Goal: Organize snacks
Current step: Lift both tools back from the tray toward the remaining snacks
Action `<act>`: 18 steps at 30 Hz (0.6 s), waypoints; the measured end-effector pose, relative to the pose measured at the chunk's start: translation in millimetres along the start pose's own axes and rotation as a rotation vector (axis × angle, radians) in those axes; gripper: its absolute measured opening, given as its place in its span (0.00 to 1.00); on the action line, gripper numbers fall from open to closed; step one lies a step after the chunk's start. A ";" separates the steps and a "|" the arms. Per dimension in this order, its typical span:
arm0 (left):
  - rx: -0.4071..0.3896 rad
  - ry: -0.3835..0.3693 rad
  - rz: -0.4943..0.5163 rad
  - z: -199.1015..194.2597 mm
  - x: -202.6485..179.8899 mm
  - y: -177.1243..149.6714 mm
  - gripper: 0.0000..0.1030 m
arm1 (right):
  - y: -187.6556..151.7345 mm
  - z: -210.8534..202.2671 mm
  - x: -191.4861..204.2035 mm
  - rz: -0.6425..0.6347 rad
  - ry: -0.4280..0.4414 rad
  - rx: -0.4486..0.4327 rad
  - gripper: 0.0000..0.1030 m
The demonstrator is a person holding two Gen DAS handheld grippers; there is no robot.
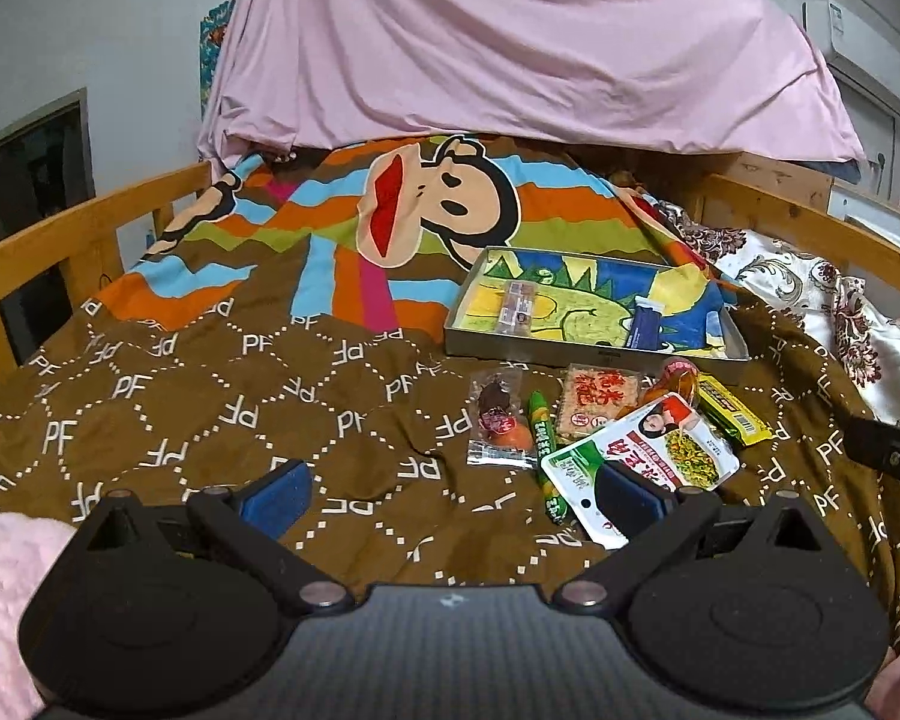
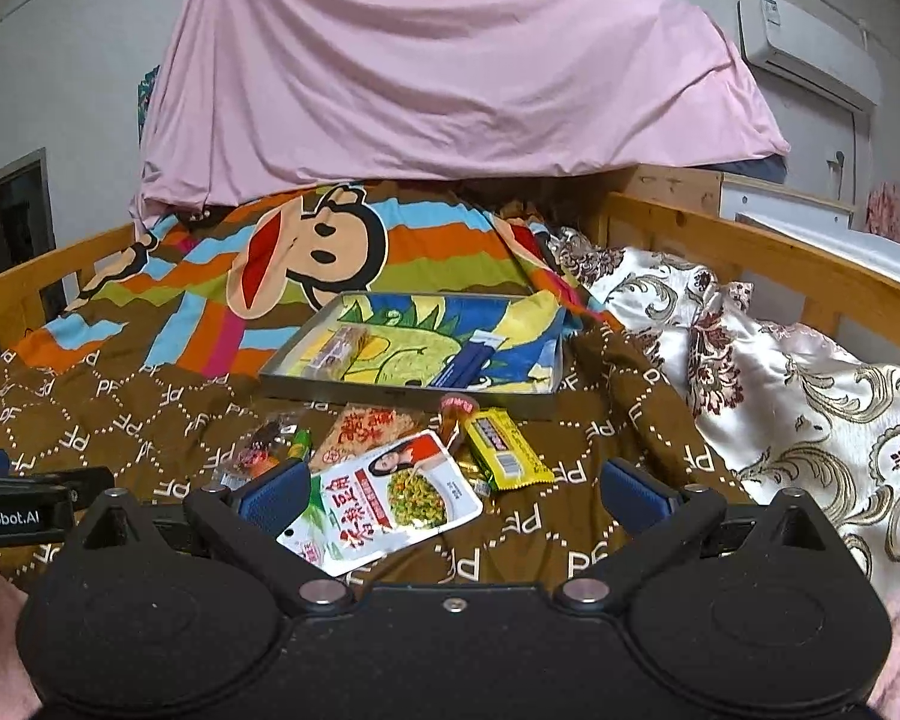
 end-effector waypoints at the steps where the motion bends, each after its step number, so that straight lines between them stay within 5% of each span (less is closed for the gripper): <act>1: -0.002 0.005 0.000 -1.4 -0.2 -0.3 0.99 | -0.6 -0.8 0.5 -0.002 0.000 0.000 0.99; 12: 0.014 0.012 -0.002 -1.0 0.5 2.1 0.99 | -1.3 2.9 -3.0 0.018 0.004 0.036 0.99; 18: 0.097 -0.010 -0.011 14.1 4.7 12.7 0.99 | 3.8 21.9 -1.1 0.015 0.039 0.132 0.99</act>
Point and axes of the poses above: each gripper's, at about its wrist camera, not at the fingertips, and z roughly the way its jaws point, x to its left, y to its top, the point moved 1 cm from there along z, roughly the way its jaws point, and after that the axes turned 9 degrees about x, right-handed, at the moved point
